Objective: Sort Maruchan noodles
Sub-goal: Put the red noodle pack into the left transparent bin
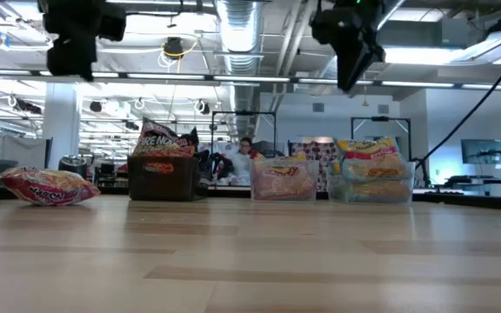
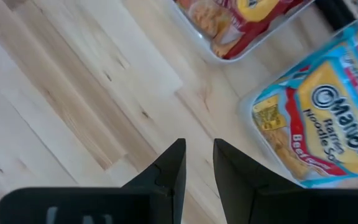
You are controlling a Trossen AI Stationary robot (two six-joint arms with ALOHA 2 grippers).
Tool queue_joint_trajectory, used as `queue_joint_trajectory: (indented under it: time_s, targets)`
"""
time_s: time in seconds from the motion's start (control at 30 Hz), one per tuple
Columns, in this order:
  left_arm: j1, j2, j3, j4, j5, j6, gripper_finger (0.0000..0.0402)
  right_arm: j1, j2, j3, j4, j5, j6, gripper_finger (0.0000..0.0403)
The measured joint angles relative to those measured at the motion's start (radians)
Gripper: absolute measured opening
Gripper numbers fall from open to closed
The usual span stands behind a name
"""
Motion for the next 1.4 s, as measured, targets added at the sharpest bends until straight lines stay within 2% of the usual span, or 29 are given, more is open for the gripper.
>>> queue_joint_trajectory:
  time_s: [0.2, 0.77, 1.23, 1.4]
  targets:
    - [-0.055, 0.040, -0.001, -0.087, -0.042, -0.045, 0.0171, 0.039, -0.048, 0.000, 0.003, 0.040, 0.026, 0.0107]
    - [-0.241, 0.155, -0.009, -0.109, -0.219, -0.204, 0.0171, 0.100, -0.022, -0.001, -0.007, 0.044, 0.017, 0.0107]
    - [-0.270, 0.156, -0.275, 0.072, -0.244, -0.330, 0.0171, 0.142, -0.022, -0.001, -0.007, 0.046, 0.017, 0.0107]
    - [-0.270, 0.156, -0.323, 0.099, -0.350, -0.381, 0.0171, 0.144, -0.022, -0.001, -0.007, 0.046, 0.017, 0.0107]
